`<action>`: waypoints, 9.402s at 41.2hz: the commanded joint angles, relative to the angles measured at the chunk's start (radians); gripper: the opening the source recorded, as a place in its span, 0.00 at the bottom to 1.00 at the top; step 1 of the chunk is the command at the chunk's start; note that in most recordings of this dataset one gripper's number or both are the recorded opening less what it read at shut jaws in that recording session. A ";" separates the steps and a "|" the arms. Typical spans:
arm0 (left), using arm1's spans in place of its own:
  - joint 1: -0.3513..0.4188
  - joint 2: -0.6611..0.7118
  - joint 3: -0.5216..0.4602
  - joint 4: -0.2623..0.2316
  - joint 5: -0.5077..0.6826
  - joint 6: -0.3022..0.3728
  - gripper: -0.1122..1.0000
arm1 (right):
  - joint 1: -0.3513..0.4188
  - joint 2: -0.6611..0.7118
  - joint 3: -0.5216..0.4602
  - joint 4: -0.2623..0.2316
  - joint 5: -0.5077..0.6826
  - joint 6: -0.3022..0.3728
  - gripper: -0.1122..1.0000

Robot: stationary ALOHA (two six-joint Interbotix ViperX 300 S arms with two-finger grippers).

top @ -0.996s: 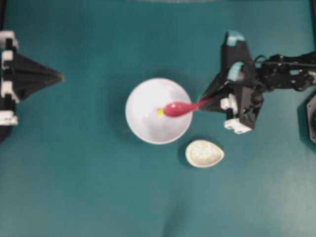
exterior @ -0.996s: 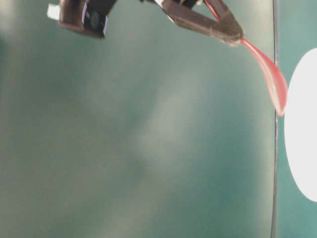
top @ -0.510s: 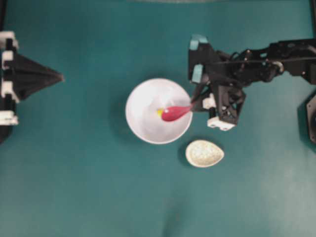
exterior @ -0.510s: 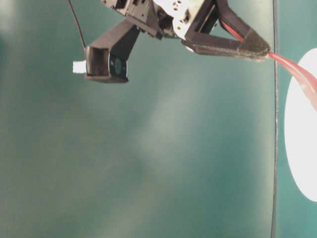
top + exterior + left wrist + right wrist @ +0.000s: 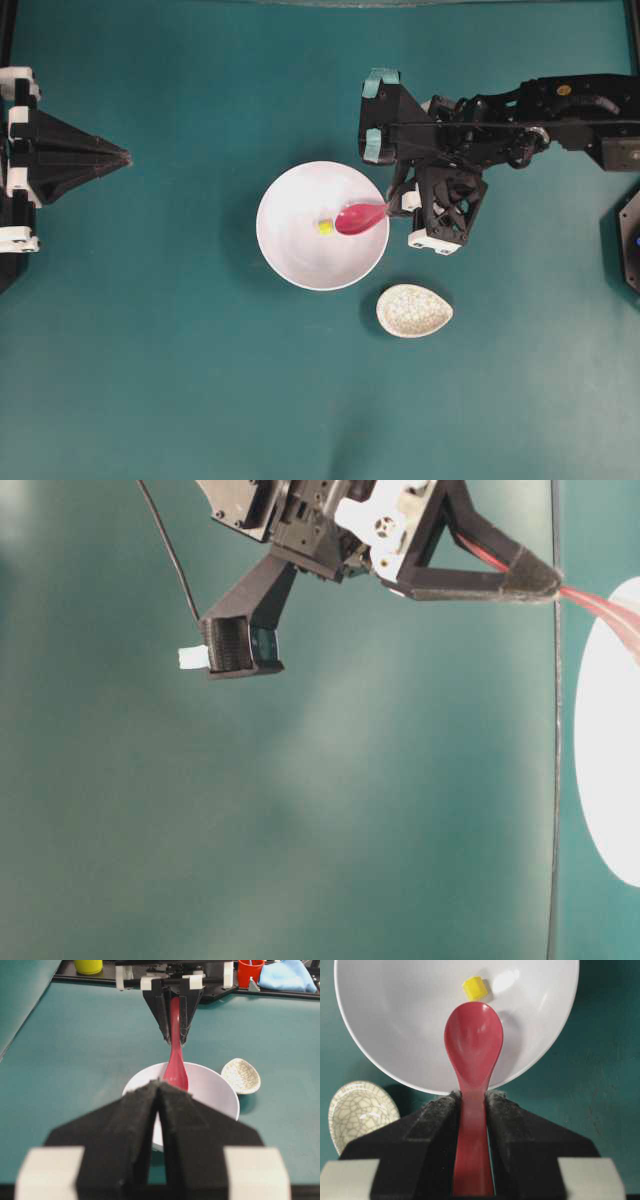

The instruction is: Scoop the yellow hexagonal prism block from the bowl with a spoon using the right arm.

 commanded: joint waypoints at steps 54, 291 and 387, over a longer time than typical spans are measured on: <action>0.011 0.005 -0.029 0.003 -0.005 0.009 0.15 | 0.021 0.121 -0.086 -0.003 -0.098 0.021 0.32; 0.015 0.005 -0.035 0.003 -0.014 0.008 0.15 | 0.063 -0.202 -0.035 -0.103 -0.169 0.130 0.32; 0.015 0.005 -0.032 0.003 -0.006 0.003 0.15 | 0.063 -0.202 -0.034 -0.104 -0.156 0.129 0.32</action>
